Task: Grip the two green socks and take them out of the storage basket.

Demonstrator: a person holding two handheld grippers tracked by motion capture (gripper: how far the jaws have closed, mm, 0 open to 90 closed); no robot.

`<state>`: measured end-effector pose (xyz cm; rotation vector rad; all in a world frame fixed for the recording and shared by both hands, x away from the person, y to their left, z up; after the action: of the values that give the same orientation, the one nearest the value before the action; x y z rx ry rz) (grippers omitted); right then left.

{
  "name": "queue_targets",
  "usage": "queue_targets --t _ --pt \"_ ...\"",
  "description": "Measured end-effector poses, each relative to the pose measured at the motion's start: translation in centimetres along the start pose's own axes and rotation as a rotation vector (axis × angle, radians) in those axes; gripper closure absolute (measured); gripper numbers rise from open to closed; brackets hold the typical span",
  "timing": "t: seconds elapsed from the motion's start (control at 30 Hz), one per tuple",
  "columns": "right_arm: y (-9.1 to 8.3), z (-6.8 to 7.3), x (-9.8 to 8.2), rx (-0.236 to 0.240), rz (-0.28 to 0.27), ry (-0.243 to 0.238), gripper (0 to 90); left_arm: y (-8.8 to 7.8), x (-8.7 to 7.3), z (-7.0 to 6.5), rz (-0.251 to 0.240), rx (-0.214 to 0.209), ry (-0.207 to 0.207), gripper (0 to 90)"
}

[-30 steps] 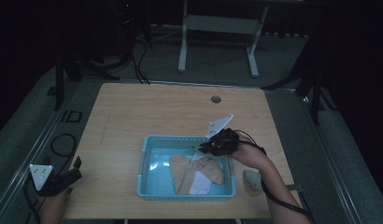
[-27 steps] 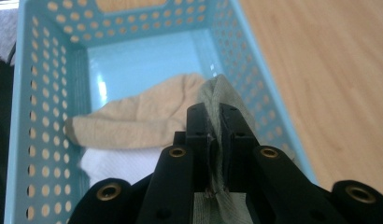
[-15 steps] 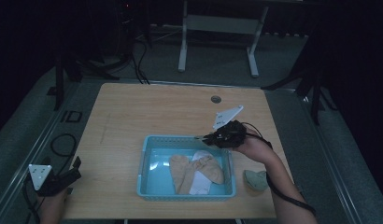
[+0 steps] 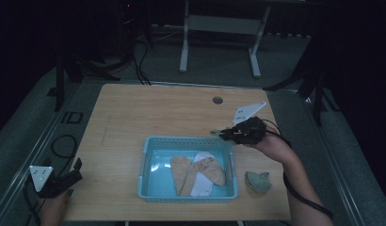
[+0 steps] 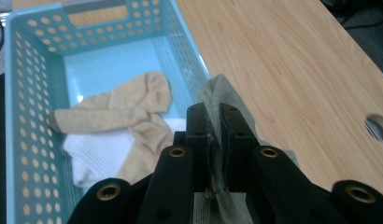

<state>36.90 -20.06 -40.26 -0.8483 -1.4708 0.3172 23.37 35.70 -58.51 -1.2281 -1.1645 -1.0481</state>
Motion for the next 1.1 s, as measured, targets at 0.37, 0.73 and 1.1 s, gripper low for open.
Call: queue_targets --t 0.37,0.73,1.1 --pt "-3.0 -1.8 -2.9 -0.068 -0.003 0.069 83.5 0.0 0.0 0.0 0.0 0.001 0.002 0.4" --pt "-5.1 -2.9 -5.5 -0.122 -0.01 0.132 83.5 0.0 0.0 0.0 0.001 0.0 0.005 0.4" --pt "-5.5 -3.4 -7.6 -0.137 -0.008 0.174 83.5 0.0 0.0 0.0 0.003 -0.002 0.004 0.4"
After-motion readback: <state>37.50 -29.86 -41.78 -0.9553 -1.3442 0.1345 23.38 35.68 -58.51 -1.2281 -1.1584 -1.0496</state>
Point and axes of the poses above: each handheld gripper's, and its own axes: y roughly forward along the jaws, x roughly out of its top, z roughly to its left, the point moved 2 cm from there along y, roughly forward along the jaws, and after that the axes turned 6 degrees about -z, right-handed, at the moved point
